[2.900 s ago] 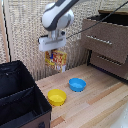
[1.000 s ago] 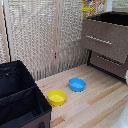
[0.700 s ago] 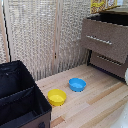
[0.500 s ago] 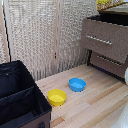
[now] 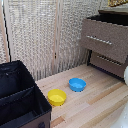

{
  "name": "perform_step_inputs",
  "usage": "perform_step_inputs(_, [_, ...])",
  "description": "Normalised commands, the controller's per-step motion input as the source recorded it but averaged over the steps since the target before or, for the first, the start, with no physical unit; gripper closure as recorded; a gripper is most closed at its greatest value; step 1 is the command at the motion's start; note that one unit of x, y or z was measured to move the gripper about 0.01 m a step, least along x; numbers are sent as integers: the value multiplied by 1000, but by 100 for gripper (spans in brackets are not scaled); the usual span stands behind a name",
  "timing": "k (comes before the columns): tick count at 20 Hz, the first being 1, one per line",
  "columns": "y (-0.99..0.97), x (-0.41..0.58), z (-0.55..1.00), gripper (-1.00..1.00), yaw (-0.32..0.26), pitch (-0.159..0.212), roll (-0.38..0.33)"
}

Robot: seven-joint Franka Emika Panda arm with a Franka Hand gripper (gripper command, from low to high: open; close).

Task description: Locate and clasp the grip of the topmost drawer. Steadily and circumspectly yank the drawer open. Discover and seize the nutrition bar using your clamp. Deposit the nutrition bar in the accessible drawer. Unclench the nutrition bar.

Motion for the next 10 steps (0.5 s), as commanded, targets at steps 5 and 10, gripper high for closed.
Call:
perform_step_inputs(5, [-927, 501, 0, 100, 71, 0, 16])
perform_step_inputs(10, [-489, 413, -54, 100, 194, 14, 4])
